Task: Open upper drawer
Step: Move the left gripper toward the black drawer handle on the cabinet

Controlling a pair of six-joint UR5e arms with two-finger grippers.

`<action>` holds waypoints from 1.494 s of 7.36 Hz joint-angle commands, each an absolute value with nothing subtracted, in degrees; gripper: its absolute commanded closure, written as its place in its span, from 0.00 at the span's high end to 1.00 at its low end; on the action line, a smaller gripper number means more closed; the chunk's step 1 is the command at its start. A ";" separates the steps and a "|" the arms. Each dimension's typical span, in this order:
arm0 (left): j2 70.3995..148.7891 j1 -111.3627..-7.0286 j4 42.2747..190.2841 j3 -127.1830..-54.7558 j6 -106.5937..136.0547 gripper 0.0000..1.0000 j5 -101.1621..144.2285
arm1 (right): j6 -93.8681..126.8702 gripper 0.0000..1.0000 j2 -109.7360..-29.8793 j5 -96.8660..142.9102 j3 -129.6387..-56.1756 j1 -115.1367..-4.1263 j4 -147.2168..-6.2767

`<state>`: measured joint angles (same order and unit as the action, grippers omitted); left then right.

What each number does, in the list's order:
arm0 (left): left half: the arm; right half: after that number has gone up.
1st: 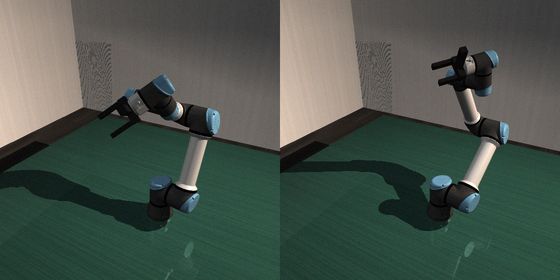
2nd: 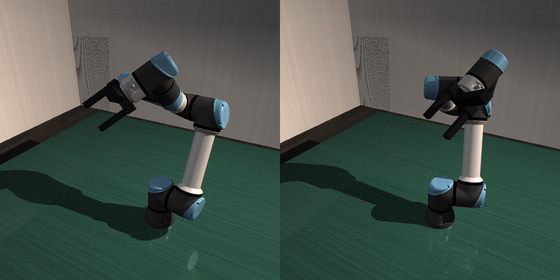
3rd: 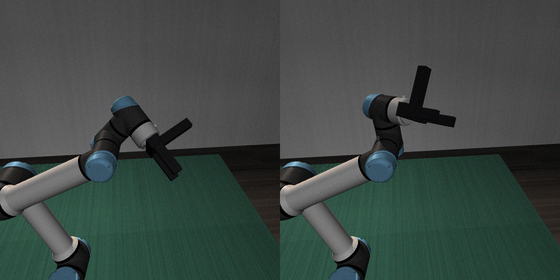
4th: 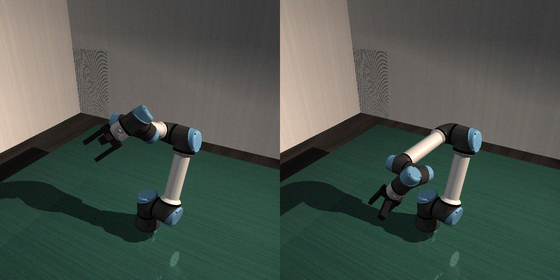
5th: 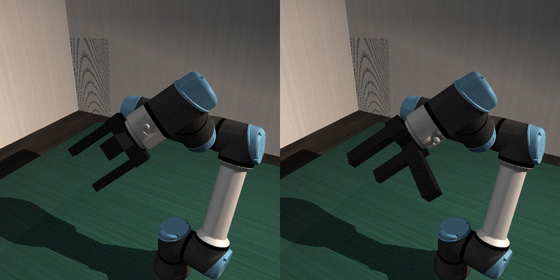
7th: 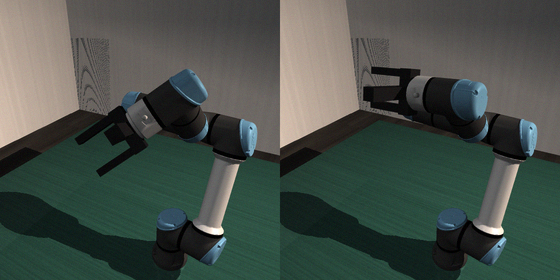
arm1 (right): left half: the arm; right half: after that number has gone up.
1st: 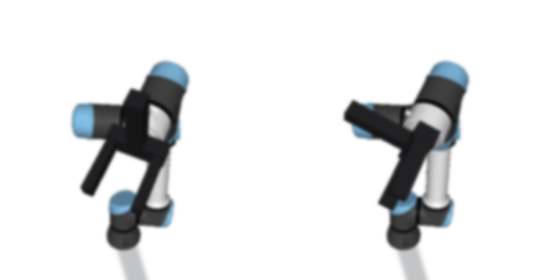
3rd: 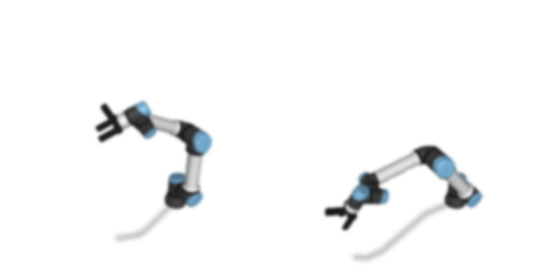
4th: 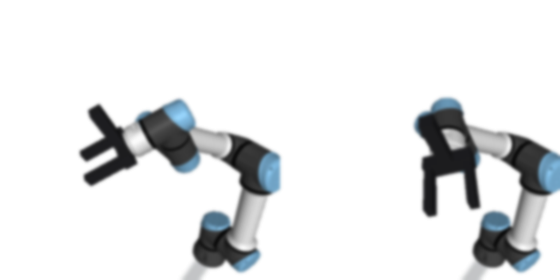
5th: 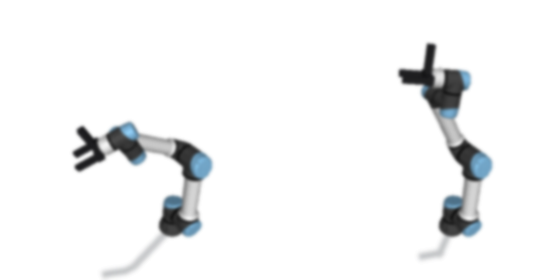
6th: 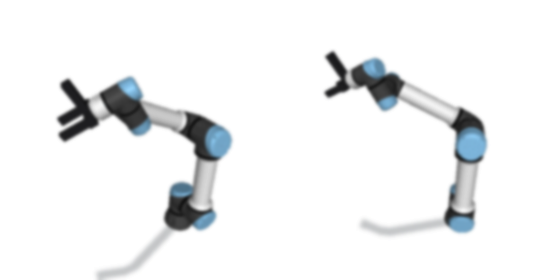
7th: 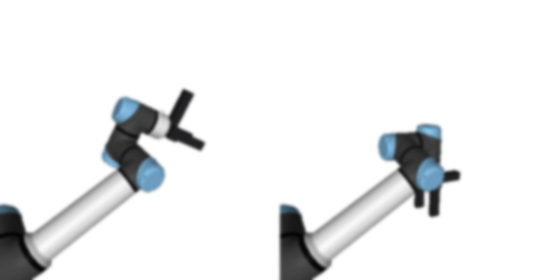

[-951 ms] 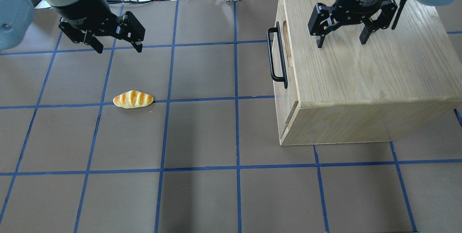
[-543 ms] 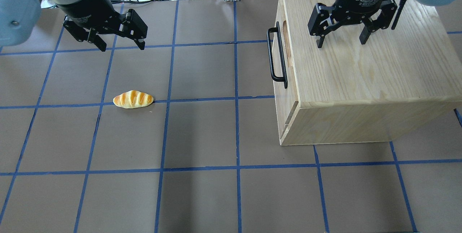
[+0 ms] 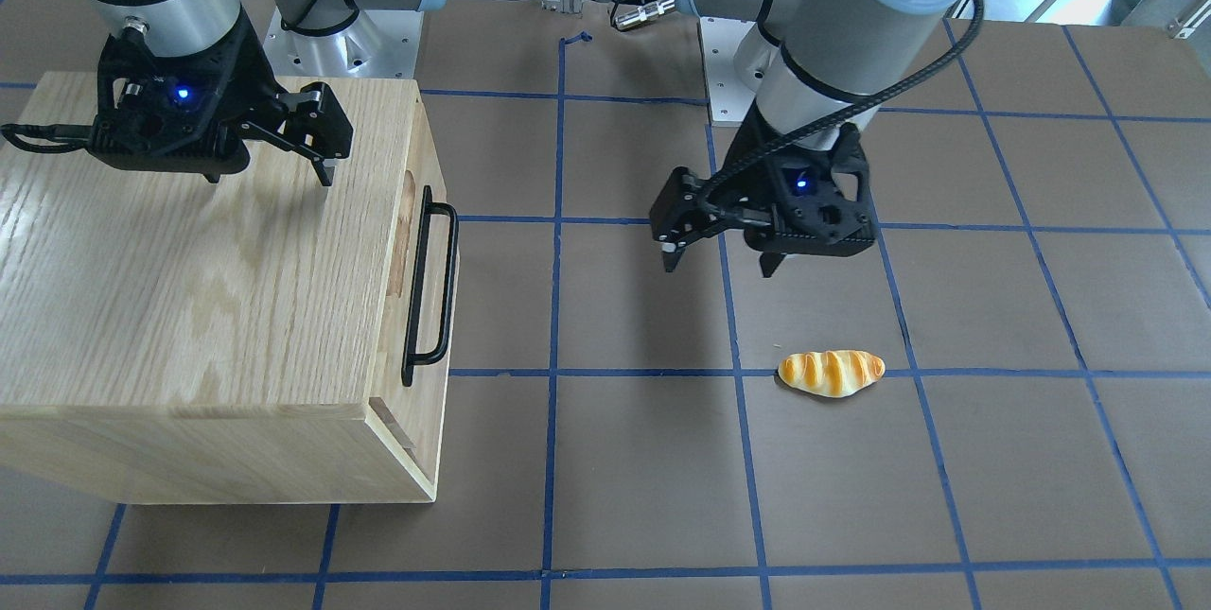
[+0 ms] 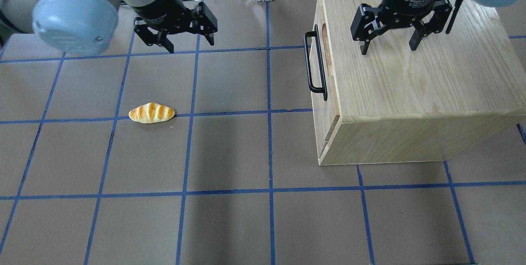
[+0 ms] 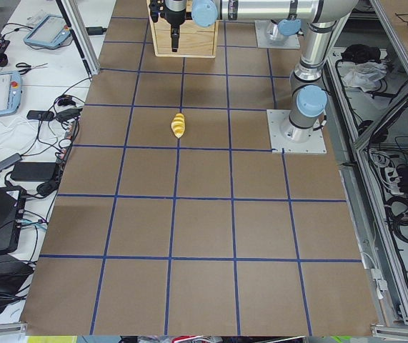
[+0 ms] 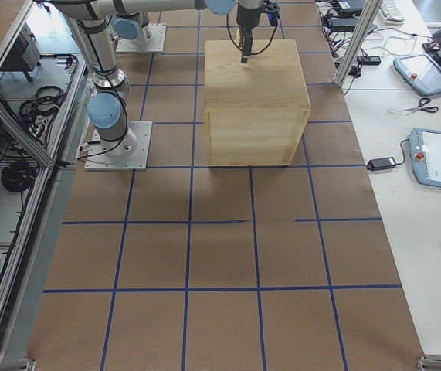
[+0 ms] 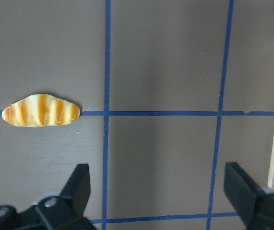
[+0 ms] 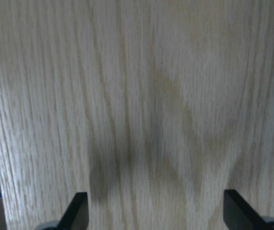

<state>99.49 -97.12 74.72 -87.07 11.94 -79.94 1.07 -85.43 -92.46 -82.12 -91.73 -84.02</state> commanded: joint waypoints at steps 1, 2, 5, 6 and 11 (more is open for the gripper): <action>103.08 -102.64 66.76 -87.10 18.35 1.00 -72.53 | 1.14 1.00 -85.43 -92.46 -82.09 -91.67 -84.02; 105.01 -105.09 64.19 -87.10 20.46 1.00 -68.51 | 1.14 1.00 -85.43 -92.46 -82.18 -91.76 -84.02; 107.92 -108.09 62.14 -87.28 22.32 1.00 -67.50 | 1.05 1.00 -85.43 -92.46 -82.09 -91.76 -84.02; 108.54 -109.06 62.05 -87.28 22.41 1.00 -67.50 | 1.14 1.00 -85.43 -92.46 -82.18 -91.76 -84.02; 109.51 -109.42 60.30 -87.71 23.29 1.00 -66.19 | 1.14 1.00 -85.43 -92.46 -82.09 -91.76 -84.02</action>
<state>109.15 -109.39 60.90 -87.65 23.27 -66.78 1.10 -85.43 -92.46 -82.11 -91.74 -84.02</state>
